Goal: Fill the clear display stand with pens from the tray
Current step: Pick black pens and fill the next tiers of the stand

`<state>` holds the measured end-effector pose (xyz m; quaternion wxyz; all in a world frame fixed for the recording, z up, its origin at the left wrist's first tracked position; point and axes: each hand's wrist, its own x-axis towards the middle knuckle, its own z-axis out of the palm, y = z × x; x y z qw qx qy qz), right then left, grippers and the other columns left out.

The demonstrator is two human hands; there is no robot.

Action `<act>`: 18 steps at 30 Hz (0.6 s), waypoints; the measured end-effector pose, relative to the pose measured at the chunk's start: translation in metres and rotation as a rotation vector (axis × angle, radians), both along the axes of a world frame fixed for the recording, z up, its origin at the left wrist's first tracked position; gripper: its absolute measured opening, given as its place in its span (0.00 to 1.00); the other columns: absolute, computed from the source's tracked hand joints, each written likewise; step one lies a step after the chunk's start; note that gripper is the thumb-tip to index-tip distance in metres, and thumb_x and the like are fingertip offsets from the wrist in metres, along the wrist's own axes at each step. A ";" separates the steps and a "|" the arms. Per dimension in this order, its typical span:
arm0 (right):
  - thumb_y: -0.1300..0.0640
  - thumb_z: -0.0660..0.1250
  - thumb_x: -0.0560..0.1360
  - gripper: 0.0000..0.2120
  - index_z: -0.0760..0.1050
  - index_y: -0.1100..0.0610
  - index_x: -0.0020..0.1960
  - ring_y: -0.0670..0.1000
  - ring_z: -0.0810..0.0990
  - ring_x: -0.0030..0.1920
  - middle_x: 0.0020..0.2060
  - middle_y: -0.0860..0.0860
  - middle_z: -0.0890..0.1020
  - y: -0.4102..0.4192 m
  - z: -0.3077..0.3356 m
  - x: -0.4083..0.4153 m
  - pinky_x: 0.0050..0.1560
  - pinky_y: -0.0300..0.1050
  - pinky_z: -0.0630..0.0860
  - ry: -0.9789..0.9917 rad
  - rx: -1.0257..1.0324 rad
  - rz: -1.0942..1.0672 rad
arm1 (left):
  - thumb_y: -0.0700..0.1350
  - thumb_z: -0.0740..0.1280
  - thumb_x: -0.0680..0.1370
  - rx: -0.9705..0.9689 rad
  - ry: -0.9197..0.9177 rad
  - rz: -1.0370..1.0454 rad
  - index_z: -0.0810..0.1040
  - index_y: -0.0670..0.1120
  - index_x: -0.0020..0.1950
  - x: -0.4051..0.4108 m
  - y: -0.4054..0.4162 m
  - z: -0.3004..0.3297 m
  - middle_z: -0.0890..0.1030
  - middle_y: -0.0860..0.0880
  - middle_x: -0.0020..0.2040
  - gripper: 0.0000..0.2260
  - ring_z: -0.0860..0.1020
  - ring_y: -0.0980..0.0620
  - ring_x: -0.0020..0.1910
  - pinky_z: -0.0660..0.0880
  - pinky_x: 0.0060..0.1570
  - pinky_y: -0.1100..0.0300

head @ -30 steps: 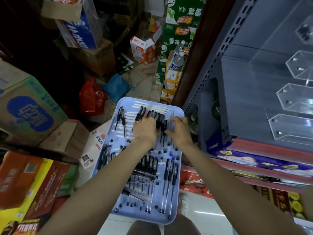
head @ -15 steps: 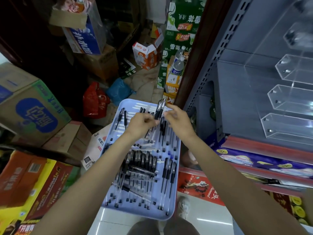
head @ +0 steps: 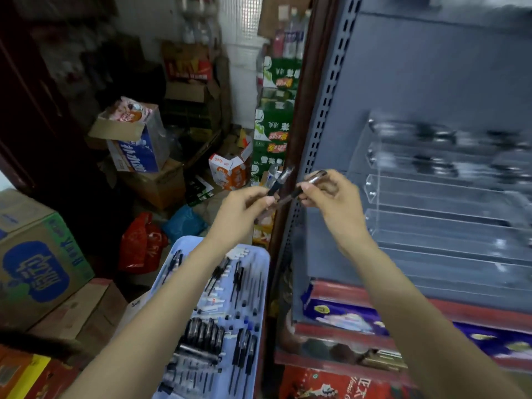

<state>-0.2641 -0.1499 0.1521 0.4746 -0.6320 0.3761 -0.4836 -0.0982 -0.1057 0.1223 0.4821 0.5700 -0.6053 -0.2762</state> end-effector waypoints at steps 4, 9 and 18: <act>0.71 0.64 0.74 0.11 0.71 0.55 0.46 0.47 0.83 0.39 0.41 0.57 0.81 -0.024 0.025 -0.073 0.39 0.36 0.79 -0.137 -0.020 -0.084 | 0.43 0.62 0.79 -0.107 -0.160 0.076 0.77 0.48 0.46 -0.053 -0.032 0.025 0.77 0.56 0.35 0.05 0.73 0.62 0.35 0.65 0.34 0.72; 0.69 0.63 0.76 0.07 0.74 0.57 0.44 0.48 0.84 0.38 0.35 0.52 0.82 -0.058 0.055 -0.166 0.43 0.35 0.79 -0.289 -0.030 -0.188 | 0.40 0.58 0.80 -0.160 -0.148 0.121 0.77 0.45 0.57 -0.121 -0.067 0.048 0.77 0.48 0.44 0.11 0.74 0.53 0.43 0.66 0.38 0.71; 0.71 0.65 0.74 0.11 0.74 0.56 0.40 0.59 0.82 0.47 0.42 0.58 0.79 -0.130 0.058 -0.235 0.46 0.38 0.80 0.022 -0.138 -0.255 | 0.39 0.64 0.78 -0.223 -0.031 0.219 0.75 0.46 0.49 -0.184 -0.094 0.055 0.81 0.55 0.43 0.03 0.78 0.58 0.44 0.73 0.45 0.69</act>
